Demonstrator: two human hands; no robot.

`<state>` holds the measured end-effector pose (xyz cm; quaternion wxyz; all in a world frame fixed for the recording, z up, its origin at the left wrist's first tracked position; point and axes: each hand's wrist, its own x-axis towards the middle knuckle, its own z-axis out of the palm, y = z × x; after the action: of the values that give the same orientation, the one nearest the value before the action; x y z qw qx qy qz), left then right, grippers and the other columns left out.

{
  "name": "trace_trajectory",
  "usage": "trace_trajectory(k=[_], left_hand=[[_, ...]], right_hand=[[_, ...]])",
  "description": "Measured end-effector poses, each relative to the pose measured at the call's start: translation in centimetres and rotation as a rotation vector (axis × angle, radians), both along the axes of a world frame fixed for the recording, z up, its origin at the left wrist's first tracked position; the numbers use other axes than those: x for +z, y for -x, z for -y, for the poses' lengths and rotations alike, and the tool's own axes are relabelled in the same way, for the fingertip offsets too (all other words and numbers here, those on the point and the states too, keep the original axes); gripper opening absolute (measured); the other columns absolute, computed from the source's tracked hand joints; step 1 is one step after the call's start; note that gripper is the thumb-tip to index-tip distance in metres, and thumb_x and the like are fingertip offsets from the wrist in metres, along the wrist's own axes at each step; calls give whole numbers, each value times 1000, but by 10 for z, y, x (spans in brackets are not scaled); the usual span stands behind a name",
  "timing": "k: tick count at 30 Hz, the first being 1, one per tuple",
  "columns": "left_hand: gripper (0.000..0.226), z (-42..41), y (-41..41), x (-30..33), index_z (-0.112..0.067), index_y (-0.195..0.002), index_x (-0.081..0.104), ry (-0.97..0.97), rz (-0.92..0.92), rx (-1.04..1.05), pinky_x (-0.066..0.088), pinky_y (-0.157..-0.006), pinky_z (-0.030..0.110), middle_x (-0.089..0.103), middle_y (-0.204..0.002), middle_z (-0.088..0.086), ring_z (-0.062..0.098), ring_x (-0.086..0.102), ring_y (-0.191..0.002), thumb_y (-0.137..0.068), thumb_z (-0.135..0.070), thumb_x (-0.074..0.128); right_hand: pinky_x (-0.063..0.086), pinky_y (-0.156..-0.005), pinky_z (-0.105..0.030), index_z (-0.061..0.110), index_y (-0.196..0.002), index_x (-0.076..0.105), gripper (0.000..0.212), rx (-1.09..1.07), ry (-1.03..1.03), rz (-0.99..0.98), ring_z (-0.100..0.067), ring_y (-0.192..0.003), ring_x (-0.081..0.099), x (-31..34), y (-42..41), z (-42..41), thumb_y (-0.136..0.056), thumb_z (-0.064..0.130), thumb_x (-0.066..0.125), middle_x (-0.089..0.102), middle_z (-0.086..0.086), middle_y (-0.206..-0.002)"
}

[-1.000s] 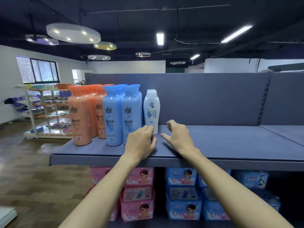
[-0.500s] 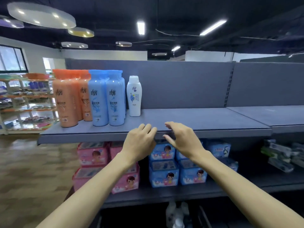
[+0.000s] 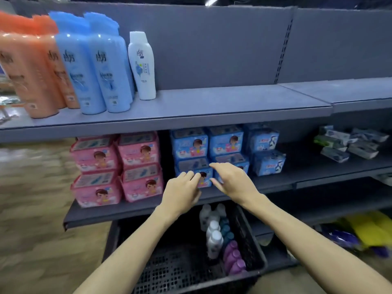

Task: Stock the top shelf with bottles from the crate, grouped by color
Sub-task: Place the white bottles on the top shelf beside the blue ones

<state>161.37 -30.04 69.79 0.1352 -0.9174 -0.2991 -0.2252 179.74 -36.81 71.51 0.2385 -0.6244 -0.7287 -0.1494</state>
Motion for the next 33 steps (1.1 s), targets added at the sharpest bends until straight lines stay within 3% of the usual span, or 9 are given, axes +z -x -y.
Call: trace_trajectory(k=[6,8,11,14,18,23,30,33], left_hand=[[41,18,-4,-81,-14,-100,60,289,-126,58,35,-40,30,59,-82,0,23,61,-71,-65,-31,75],[35,24,-2,-104,-15,-106,58,418,-133,105,33,-42,29,59,-86,1,23,61,-73,-75,-30,66],[35,31,-1,-136,-19,-120,50,580,-153,234,38,-53,31,58,-100,2,23,60,-86,-87,-32,50],[47,35,-5,-163,-22,-133,44,711,-200,292,47,-66,35,56,-115,3,25,59,-101,-88,-35,49],[57,33,-16,-190,-23,-145,34,864,-274,334,49,-80,39,50,-132,8,31,55,-111,-91,-34,49],[57,32,-40,-212,-21,-145,34,939,-334,376,48,-85,39,50,-133,9,31,53,-115,-92,-33,51],[47,26,-55,-236,-17,-135,42,1045,-266,455,49,-82,38,55,-124,10,33,59,-106,-91,-29,51],[45,27,-56,-244,-17,-134,43,1054,-289,477,48,-80,38,57,-123,10,35,59,-103,-91,-29,51]], right_hand=[[56,-76,-43,6,-128,57,46,-35,269,-73,-32,-100,64,-94,-13,9,-88,22,71,68,-12,-108],[56,-76,-44,5,-129,56,48,-37,366,-95,-34,-100,63,-122,-16,11,-87,20,70,67,-13,-108],[54,-74,-44,3,-130,56,47,-28,482,-93,-35,-102,62,-157,-20,13,-87,17,69,66,-15,-110],[50,-80,-44,6,-127,54,39,-59,641,-92,-34,-109,57,-187,-26,14,-91,20,62,61,-12,-113],[50,-85,-41,9,-145,38,57,-81,801,-70,-30,-119,52,-220,-30,16,-92,21,57,53,-11,-131],[49,-92,-39,7,-149,25,76,-85,966,-74,-30,-131,43,-254,-28,16,-88,23,68,34,-12,-151],[51,-68,-42,9,-137,40,52,-35,942,-50,-34,-107,58,-283,-38,-7,-89,13,62,50,-13,-126],[49,-69,-40,9,-133,41,45,28,1000,21,-33,-104,60,-285,-42,-22,-93,19,59,56,-13,-123]])
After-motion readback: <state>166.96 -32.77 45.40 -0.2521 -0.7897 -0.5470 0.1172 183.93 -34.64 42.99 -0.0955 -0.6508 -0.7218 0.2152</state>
